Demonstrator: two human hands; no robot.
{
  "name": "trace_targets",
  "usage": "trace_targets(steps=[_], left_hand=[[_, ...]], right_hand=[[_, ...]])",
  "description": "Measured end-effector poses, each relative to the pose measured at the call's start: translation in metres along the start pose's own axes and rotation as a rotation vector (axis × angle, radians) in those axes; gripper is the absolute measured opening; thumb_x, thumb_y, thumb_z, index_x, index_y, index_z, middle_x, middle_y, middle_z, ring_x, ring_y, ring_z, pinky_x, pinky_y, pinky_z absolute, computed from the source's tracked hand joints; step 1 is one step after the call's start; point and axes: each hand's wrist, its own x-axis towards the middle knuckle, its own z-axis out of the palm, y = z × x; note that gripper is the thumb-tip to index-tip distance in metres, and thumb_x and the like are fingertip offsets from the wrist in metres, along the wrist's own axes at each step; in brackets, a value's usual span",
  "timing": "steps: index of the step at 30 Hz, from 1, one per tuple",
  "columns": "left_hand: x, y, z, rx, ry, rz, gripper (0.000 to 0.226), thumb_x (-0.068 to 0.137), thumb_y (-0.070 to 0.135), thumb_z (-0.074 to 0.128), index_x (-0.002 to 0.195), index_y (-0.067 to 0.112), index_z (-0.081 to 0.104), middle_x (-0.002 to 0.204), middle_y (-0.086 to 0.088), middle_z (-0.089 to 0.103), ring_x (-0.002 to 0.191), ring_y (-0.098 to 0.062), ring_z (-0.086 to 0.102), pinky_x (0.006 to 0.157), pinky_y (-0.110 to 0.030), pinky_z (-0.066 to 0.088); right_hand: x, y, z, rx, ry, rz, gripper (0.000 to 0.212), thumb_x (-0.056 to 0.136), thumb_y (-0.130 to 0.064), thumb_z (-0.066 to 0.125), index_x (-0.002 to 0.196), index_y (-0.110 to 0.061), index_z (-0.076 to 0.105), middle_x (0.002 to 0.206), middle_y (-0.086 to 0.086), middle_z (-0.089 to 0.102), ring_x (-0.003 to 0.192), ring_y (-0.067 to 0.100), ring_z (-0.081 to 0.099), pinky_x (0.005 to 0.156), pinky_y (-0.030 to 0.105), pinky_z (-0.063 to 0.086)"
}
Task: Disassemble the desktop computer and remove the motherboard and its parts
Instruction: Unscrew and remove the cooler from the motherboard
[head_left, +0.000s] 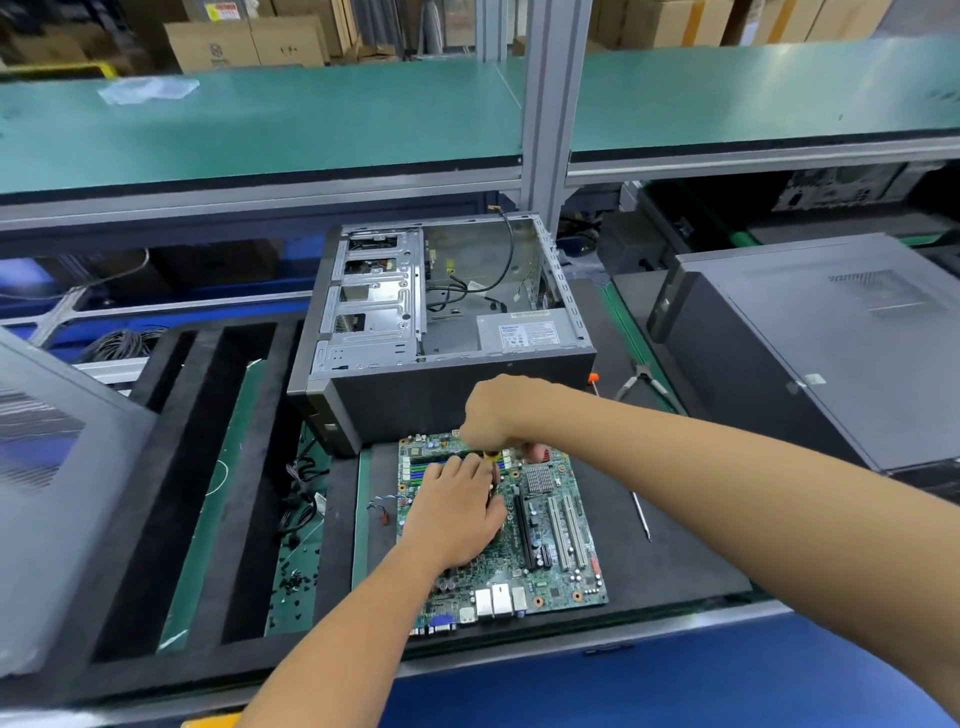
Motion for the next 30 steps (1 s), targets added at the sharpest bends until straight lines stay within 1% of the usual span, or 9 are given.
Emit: trace_targets(steps=[3,5,8,13,17,20,23,28,30], left_hand=[[-0.001,-0.001,0.001,-0.004,-0.005,-0.003,0.051,0.089,0.048,0.013,0.115,0.022,0.048,0.109,0.005,0.048,0.096,-0.018,0.039,0.088,-0.035,0.032],[-0.001,-0.001,0.001,-0.012,0.001,-0.003,0.050,0.089,0.047,0.013,0.114,0.021,0.048,0.108,0.004,0.048,0.096,-0.018,0.038,0.088,-0.036,0.031],[-0.001,-0.001,0.001,-0.008,0.007,0.005,0.049,0.090,0.047,0.012,0.110,0.021,0.048,0.104,0.004,0.045,0.092,-0.017,0.035,0.085,-0.035,0.030],[-0.001,-0.001,0.001,-0.007,0.010,0.000,0.047,0.090,0.047,0.013,0.110,0.021,0.047,0.100,0.004,0.043,0.093,-0.018,0.038,0.086,-0.035,0.031],[-0.001,-0.001,0.001,-0.003,0.002,0.007,0.050,0.091,0.047,0.013,0.116,0.020,0.047,0.106,0.003,0.045,0.094,-0.018,0.037,0.086,-0.035,0.030],[0.001,-0.001,0.001,-0.012,0.012,0.010,0.056,0.090,0.048,0.012,0.121,0.018,0.047,0.115,0.002,0.048,0.098,-0.018,0.039,0.087,-0.035,0.030],[0.000,-0.001,0.002,0.000,0.016,0.011,0.058,0.088,0.050,0.009,0.119,0.019,0.048,0.112,0.003,0.048,0.097,-0.017,0.039,0.087,-0.035,0.031],[0.000,-0.001,0.002,-0.015,0.020,0.009,0.054,0.089,0.049,0.013,0.120,0.020,0.046,0.112,0.003,0.047,0.095,-0.017,0.038,0.086,-0.034,0.030],[-0.001,-0.001,0.001,-0.018,0.024,0.011,0.054,0.090,0.048,0.014,0.123,0.019,0.044,0.113,0.003,0.047,0.096,-0.017,0.038,0.087,-0.034,0.029]], right_hand=[[0.003,0.001,-0.005,-0.107,-0.174,-0.044,0.035,0.092,-0.009,0.040,0.060,-0.005,0.053,0.036,0.005,0.051,0.035,0.019,0.050,0.048,0.024,0.044],[0.003,0.001,-0.008,-0.209,-0.179,-0.097,0.040,0.093,-0.013,0.044,0.055,-0.008,0.054,0.035,0.000,0.052,0.039,0.016,0.052,0.051,0.024,0.045],[0.000,0.002,-0.009,-0.416,-0.098,-0.203,0.034,0.093,-0.022,0.057,0.060,-0.010,0.055,0.045,-0.001,0.058,0.050,0.015,0.061,0.053,0.026,0.047],[0.001,-0.001,-0.003,-0.650,0.115,-0.434,0.045,0.085,-0.017,0.070,0.061,-0.016,0.032,0.062,-0.001,0.040,0.055,0.015,0.043,0.044,0.027,0.030],[0.006,0.011,-0.007,-0.455,0.100,-0.404,0.045,0.080,-0.027,0.074,0.051,-0.009,0.045,0.049,0.003,0.047,0.046,0.016,0.038,0.046,0.026,0.033],[0.007,0.022,-0.004,0.006,0.045,-0.229,0.047,0.089,-0.035,0.062,0.051,-0.007,0.056,0.045,0.003,0.060,0.044,0.018,0.055,0.052,0.022,0.043],[0.009,0.020,0.003,0.350,0.000,-0.067,0.044,0.091,-0.035,0.051,0.061,-0.003,0.054,0.040,0.004,0.057,0.039,0.021,0.054,0.049,0.025,0.046],[0.010,0.013,-0.002,0.203,-0.104,0.096,0.032,0.094,-0.018,0.033,0.091,0.004,0.056,0.053,0.021,0.061,0.035,0.027,0.053,0.042,0.021,0.043],[0.011,0.015,-0.007,0.139,-0.207,0.094,0.029,0.096,-0.015,0.030,0.089,0.000,0.053,0.058,0.020,0.056,0.030,0.021,0.043,0.037,0.017,0.034]])
